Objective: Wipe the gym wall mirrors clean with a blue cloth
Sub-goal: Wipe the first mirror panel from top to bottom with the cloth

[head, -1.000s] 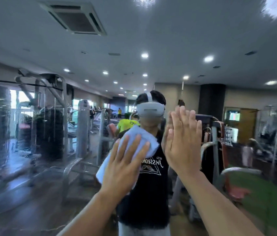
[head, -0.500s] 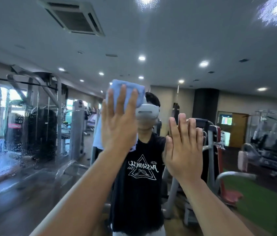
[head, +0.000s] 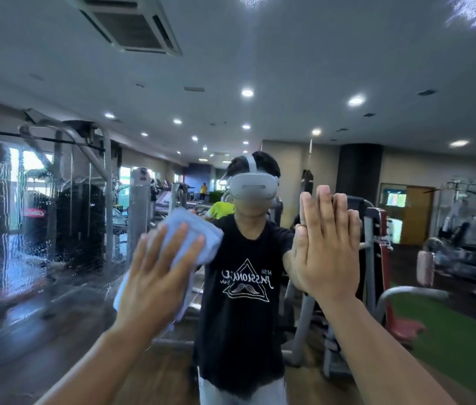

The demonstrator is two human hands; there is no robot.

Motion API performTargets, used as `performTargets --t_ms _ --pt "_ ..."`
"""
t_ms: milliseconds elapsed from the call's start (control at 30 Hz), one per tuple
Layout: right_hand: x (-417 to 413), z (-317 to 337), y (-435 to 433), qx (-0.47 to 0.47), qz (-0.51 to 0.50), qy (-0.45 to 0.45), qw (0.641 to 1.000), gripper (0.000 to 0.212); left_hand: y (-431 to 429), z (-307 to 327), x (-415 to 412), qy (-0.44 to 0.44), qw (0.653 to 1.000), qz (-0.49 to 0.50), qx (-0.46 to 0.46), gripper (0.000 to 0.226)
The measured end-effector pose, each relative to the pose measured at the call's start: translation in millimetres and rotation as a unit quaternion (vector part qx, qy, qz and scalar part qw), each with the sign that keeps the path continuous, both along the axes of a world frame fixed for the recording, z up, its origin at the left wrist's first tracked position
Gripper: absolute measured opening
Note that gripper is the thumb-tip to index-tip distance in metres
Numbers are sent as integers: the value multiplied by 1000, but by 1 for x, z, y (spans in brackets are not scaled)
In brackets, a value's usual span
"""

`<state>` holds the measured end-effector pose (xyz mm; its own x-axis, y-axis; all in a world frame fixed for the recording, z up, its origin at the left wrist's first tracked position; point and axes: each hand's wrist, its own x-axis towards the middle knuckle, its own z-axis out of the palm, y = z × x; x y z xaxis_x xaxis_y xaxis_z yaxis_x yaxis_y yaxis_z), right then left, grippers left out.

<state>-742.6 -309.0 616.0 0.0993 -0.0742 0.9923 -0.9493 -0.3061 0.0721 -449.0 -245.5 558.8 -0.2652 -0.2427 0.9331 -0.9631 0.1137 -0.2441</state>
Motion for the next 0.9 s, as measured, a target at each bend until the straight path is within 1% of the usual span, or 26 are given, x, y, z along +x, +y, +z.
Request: performTargets --t_ms 67,133,200,267,333,367,467,500,533,600,667,700,733,800,900 --pt "2 -1 1 1 -1 -5 1000 58 1 31 10 75 997 4 19 63" --pt "3 -2 1 5 0 -4 1000 59 0 67 7 139 990 -6 1 64" --pt "3 -1 1 12 4 -3 1000 59 -6 100 -8 167 985 -10 -28 61" --pt "3 0 2 17 9 -6 1000 59 -11 122 -30 174 984 -9 -41 63" --pt "3 0 2 14 9 -4 1000 59 -16 128 -52 155 986 -10 -58 70" --pt "3 0 1 10 8 -3 1000 58 -18 125 -63 132 989 -9 -67 77" --pt "1 -1 1 5 8 1 1000 57 -25 88 -87 51 996 -2 -66 105" --pt "1 -1 1 4 8 3 1000 57 -25 70 -90 29 998 -10 -59 105" --pt "0 0 1 5 8 4 1000 57 -24 52 -89 5 998 -25 -57 99" --pt "0 1 1 4 9 5 1000 57 -19 19 -76 -39 997 -43 -52 78" --pt "-1 1 1 5 9 7 1000 57 -12 -1 -47 -74 996 -28 -35 62" --pt "-1 1 0 6 9 8 1000 57 -8 -5 -29 -74 997 -13 -26 57" --pt "-1 1 0 6 8 7 1000 58 -4 -6 -10 -55 998 3 -14 56" --pt "0 0 0 3 4 5 1000 58 5 4 19 29 999 27 17 62" --pt "3 0 0 -1 2 1 1000 58 9 38 36 146 989 11 25 63"
